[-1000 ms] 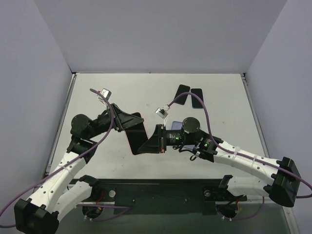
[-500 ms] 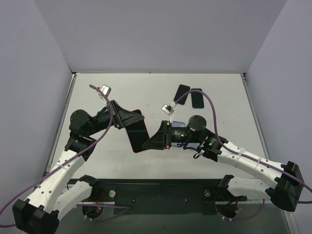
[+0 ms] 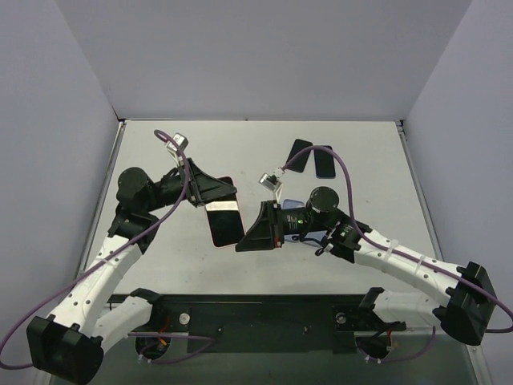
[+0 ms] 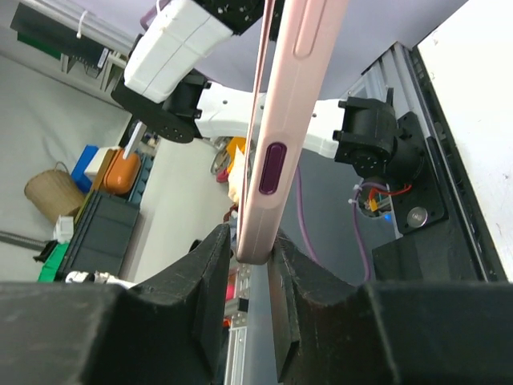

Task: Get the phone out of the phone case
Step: Remove the phone case from the phone.

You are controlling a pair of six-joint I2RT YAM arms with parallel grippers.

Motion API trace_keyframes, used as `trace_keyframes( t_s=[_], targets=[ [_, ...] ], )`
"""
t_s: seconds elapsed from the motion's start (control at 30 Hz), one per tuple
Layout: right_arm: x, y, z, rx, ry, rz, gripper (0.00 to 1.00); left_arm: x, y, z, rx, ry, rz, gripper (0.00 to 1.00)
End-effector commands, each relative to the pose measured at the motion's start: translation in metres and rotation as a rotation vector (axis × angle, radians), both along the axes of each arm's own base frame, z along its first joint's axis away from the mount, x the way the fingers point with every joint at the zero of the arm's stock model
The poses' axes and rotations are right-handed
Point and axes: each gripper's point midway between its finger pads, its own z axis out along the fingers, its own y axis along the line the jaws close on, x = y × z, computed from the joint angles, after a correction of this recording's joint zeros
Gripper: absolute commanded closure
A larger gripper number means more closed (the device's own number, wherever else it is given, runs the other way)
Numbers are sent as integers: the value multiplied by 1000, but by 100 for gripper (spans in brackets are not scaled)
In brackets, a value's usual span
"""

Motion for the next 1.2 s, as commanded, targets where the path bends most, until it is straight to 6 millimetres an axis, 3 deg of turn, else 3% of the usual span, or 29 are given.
trace_keyframes(
  t_s=[0.0,0.3,0.47,0.5,0.53,0.57,0.77,1.0,1.03,1.07,1.1,1.17],
  targets=[
    [-11,0,34,104,-110,92,79,-8,7,37,-48,-99,-22,100],
    [-12,9,37,113,-153,150,100,-30,11,53,-112,-137,-92,100],
    [-21,14,29,112,-309,199,100,-47,18,74,-224,-100,-135,100],
    [-16,15,9,42,-349,196,100,-48,19,79,-252,-78,-133,100],
    [-13,18,16,39,-395,193,100,-53,22,85,-285,-65,-138,100],
    [-10,21,0,-15,-426,206,100,-54,25,90,-313,-52,-125,100],
    [8,38,11,-29,-539,217,100,-65,29,105,-359,0,-145,100],
    [30,50,4,-112,-633,186,100,-63,30,109,-402,36,-158,100],
    [32,51,6,-115,-651,186,100,-61,29,108,-403,49,-160,100],
    [34,49,-6,-161,-642,207,100,-59,29,107,-404,58,-156,100],
    [37,50,0,-169,-673,201,100,-53,27,101,-396,84,-143,100],
    [48,51,-5,-216,-709,188,100,-46,24,92,-376,120,-125,100]
  ],
)
